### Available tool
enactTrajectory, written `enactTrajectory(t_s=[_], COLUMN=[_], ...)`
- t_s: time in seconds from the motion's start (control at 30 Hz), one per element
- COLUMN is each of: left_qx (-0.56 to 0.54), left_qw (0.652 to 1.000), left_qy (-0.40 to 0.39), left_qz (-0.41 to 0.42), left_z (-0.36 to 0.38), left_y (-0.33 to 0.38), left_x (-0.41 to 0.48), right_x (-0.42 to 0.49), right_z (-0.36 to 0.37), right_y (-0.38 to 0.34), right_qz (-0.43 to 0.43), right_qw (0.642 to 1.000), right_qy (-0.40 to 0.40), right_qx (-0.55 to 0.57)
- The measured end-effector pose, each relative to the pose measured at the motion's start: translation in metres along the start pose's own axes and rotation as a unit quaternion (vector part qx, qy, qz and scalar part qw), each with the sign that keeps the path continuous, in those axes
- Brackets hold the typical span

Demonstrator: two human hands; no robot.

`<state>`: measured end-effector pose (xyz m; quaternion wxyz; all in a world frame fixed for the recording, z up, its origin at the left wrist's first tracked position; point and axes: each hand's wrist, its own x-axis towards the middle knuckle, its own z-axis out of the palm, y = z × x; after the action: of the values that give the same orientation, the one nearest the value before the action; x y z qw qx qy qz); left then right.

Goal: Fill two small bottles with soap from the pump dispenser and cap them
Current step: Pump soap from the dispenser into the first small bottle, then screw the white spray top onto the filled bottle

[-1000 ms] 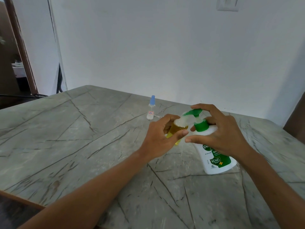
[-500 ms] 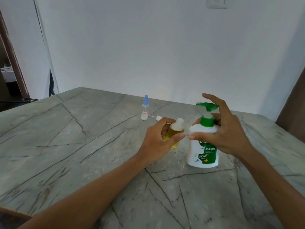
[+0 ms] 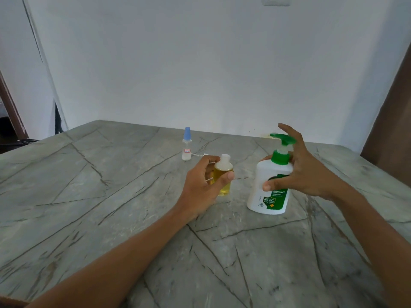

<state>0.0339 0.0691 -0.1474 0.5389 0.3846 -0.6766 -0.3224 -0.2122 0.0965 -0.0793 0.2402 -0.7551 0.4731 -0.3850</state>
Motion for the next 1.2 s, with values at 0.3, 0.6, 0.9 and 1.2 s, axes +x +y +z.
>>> enactTrajectory(t_s=[0.3,0.6,0.9,1.2], left_qx=[0.003,0.000,0.003,0.001], left_qw=[1.000,1.000,0.999,0.999], left_qy=[-0.001,-0.015,-0.031,-0.027], left_qz=[-0.007,-0.012,-0.025,-0.035], left_z=[-0.002,-0.003,-0.003,-0.003], left_y=[0.001,0.000,0.000,-0.001], left_x=[0.002,0.002,0.004,0.004], right_x=[0.007,0.071,0.095,0.064], right_z=[-0.015,-0.028,-0.027,-0.027], right_y=[0.026,0.061,0.088,0.062], right_qz=[0.084,0.121,0.158,0.107], right_qw=[0.995,0.980,0.977,0.940], right_qy=[0.046,0.141,0.133,0.319], right_qx=[-0.012,-0.074,-0.057,-0.057])
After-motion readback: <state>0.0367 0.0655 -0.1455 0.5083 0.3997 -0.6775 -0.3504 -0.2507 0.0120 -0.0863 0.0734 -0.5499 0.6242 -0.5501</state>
